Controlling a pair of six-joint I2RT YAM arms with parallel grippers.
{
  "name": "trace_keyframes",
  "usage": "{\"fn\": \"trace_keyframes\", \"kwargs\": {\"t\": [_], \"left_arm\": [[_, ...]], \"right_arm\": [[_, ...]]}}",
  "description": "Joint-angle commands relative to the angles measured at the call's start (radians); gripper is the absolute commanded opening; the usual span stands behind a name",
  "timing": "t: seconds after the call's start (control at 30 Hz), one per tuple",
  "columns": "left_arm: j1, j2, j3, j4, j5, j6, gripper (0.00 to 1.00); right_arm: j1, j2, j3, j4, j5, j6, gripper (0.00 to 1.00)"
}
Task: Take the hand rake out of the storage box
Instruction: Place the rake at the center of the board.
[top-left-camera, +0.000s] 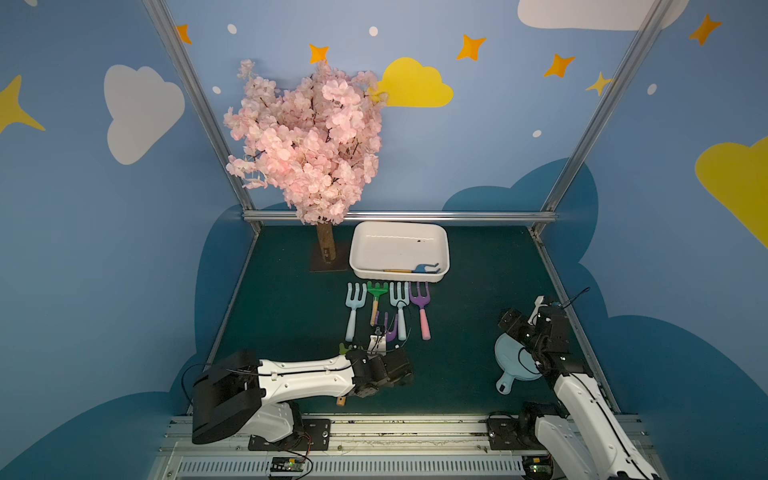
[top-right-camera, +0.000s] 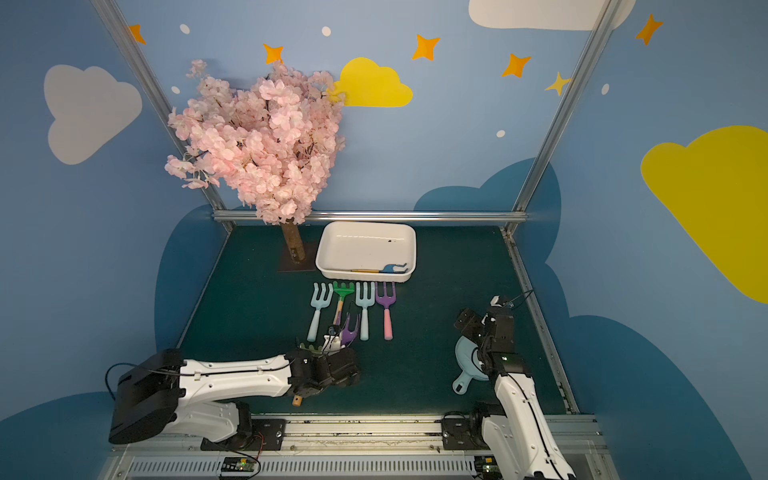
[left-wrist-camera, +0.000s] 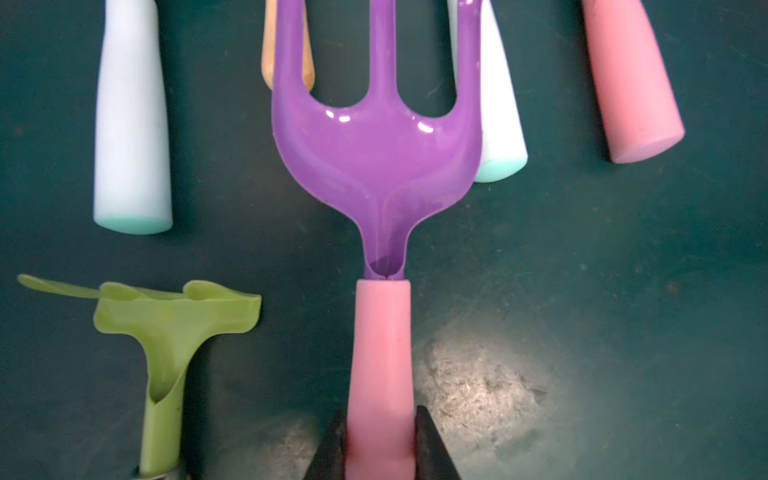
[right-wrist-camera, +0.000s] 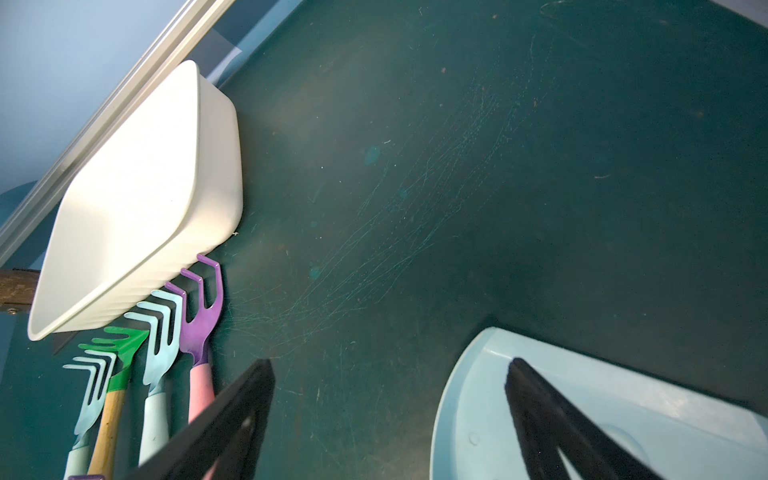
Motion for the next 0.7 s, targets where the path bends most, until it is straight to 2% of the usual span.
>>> {"fn": "trace_keyframes", "kwargs": {"t": [0.0,0.23,0.67], "left_arm": [[-0.002,0.049,0.036,-0.034,-0.008,-0.089,0.14],[-0.007,0.063,0.018,-0.058,0.017,-0.149,0.13],[-0.03,0.004,-0.006,-0.121,0.002,-0.188,0.21]], "right_arm": [[-0.002,-0.011,-0.012,0.023,-0.013,-0.013,0.91],[-0.003,-0.011,-0.012,0.024,-0.019,-0.016,0.91],[-0.003,-0.04,-0.022,0.017,-0.027,-0.02,0.91]]}}
